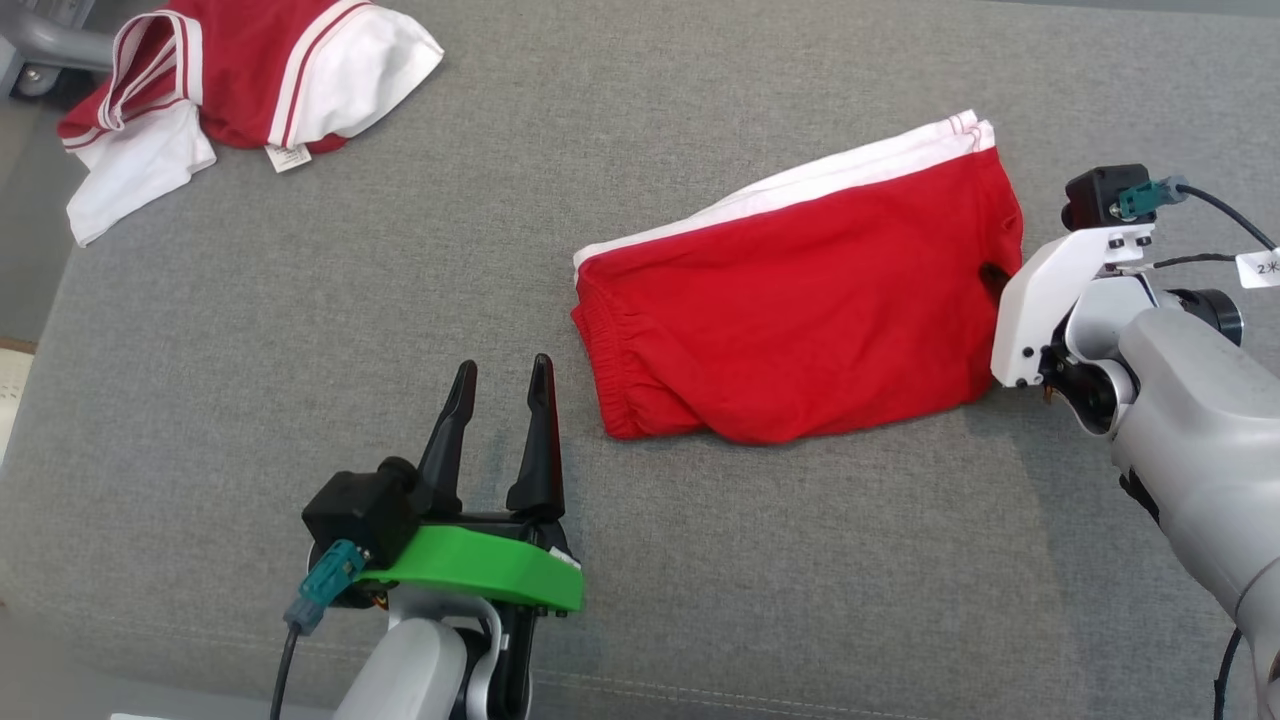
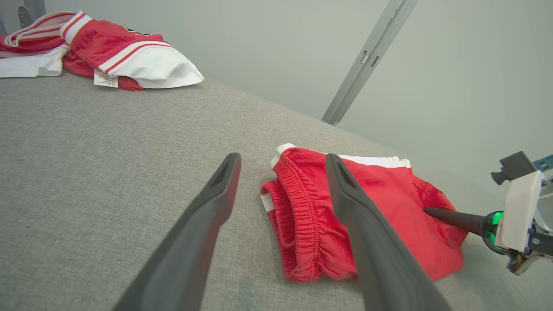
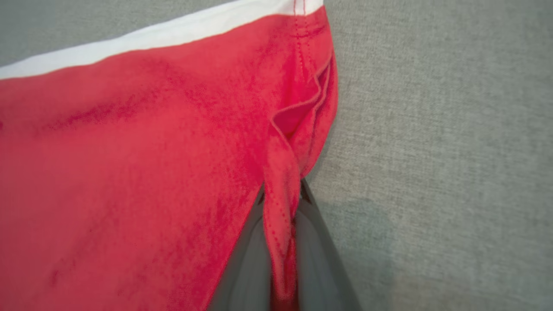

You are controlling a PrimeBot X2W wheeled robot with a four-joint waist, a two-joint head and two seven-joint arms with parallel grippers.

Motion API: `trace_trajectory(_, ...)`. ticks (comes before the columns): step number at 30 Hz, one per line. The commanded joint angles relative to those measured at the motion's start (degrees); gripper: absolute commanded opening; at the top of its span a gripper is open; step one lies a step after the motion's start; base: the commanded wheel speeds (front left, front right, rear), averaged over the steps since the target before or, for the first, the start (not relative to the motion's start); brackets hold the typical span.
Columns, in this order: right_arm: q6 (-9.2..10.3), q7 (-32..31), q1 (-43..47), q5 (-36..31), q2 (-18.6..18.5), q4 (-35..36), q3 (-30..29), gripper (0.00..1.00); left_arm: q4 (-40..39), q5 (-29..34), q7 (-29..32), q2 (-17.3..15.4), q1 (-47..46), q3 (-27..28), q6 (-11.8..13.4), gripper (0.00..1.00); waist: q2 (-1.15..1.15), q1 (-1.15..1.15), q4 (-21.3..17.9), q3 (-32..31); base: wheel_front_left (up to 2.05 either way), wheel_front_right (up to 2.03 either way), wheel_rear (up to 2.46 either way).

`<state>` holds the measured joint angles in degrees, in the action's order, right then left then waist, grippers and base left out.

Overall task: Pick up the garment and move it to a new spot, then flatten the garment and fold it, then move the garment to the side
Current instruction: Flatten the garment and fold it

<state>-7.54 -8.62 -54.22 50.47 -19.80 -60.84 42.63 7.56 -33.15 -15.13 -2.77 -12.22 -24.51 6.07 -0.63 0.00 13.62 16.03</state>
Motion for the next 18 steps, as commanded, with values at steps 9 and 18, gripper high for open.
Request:
trace_trajectory(9, 0.09, 3.92, 6.21, 6.92, -2.25, 5.6, 0.71, 0.0, 0.29, 0.63, -0.03, -0.24, 2.79, 1.07, -0.42, 1.0, 0.63, 0.0, -5.03, -4.4, 0.0, 0.0, 0.0)
trace_trajectory(18, 0.09, 8.73, 11.78, 9.63, -3.37, 9.07, 2.14, 0.0, 1.15, 2.03, -0.03, -0.53, 4.63, 2.15, -1.48, 1.0, 0.63, 0.0, -9.94, -6.54, 0.0, 0.0, 0.0)
